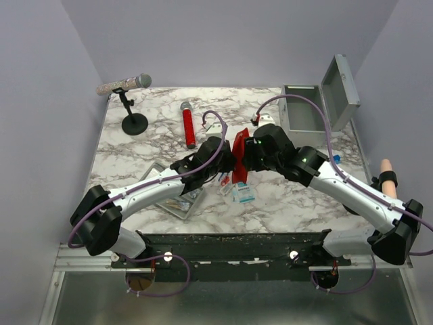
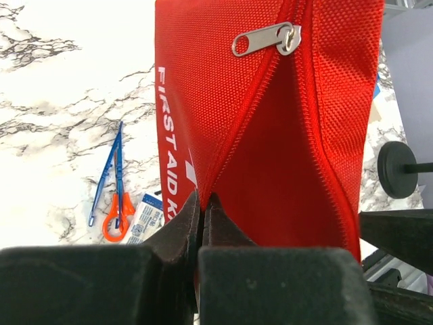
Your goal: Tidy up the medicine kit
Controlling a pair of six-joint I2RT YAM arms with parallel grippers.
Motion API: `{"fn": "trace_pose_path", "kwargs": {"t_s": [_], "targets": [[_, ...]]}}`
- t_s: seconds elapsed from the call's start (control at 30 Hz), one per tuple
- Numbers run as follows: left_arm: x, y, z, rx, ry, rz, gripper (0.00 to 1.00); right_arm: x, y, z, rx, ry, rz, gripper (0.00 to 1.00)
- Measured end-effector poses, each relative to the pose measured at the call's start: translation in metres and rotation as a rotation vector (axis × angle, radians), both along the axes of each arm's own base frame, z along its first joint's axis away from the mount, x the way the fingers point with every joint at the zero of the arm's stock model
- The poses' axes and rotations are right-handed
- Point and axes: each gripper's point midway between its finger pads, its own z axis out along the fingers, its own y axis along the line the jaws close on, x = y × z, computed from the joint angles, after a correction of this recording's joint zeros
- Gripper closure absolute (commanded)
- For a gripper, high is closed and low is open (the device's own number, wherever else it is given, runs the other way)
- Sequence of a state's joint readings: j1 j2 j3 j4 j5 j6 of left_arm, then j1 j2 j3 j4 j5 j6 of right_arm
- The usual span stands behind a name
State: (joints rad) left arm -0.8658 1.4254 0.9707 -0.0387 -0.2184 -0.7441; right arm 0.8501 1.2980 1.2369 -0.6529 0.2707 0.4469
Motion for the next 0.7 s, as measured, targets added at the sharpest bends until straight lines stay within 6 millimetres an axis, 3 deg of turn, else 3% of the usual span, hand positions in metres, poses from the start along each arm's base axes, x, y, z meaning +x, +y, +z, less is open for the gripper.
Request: {"fn": "trace_pose_path", "kwargs": {"t_s": [0.47, 0.7], "targets": [[-0.003, -0.006, 0.004, -0.044, -0.012, -0.028, 1.00, 0.001, -0.002, 0.018, 0.037, -0.035, -0.012, 0.37], [-0.008, -0.007, 0.007, -0.076, -0.015, -0.044, 1.00, 0.010, -0.002, 0.006, 0.020, -0.009, -0.034, 0.44]]}}
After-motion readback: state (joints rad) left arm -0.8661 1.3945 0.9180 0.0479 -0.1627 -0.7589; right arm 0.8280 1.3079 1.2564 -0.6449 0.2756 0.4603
